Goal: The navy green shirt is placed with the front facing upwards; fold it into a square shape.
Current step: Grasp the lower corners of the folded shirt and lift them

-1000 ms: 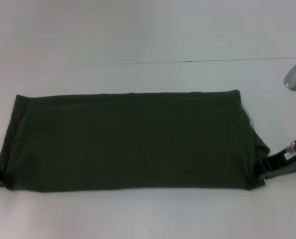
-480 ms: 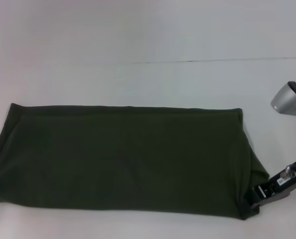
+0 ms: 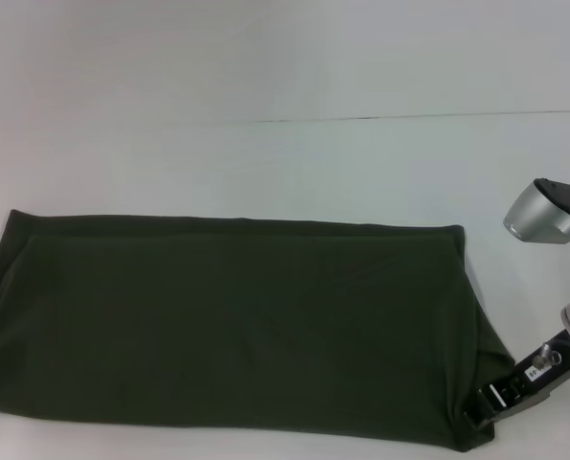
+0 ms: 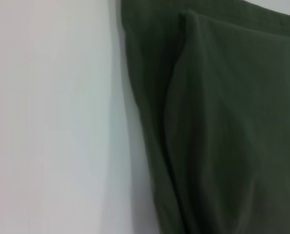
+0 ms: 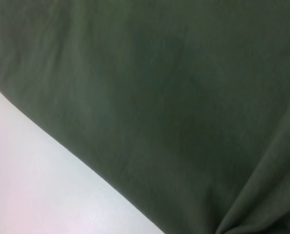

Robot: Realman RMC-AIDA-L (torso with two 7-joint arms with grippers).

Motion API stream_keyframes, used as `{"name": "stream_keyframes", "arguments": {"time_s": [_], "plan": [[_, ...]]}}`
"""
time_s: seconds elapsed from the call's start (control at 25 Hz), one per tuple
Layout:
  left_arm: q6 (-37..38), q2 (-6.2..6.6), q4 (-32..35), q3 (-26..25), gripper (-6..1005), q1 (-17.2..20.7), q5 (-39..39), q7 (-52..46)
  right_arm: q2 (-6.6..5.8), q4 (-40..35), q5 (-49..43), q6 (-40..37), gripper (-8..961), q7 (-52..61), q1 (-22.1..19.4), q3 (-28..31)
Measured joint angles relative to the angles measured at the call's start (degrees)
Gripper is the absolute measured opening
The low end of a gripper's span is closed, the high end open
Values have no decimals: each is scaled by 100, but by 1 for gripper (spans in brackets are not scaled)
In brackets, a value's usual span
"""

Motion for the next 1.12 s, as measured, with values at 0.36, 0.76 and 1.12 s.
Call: {"name": "stream_keyframes", "arguments": {"time_s": [0.36, 0.76, 1.12], "plan": [[91, 4, 53, -64, 27, 44, 4, 11, -72, -35, 29, 66, 30, -5, -35, 118], [91, 16, 54, -66, 27, 18, 3, 13, -165, -103, 44, -73, 92, 7, -47, 311], [69, 29, 52, -64, 26, -24, -11, 3, -269, -103, 83, -558, 224, -2, 112, 368]]}}
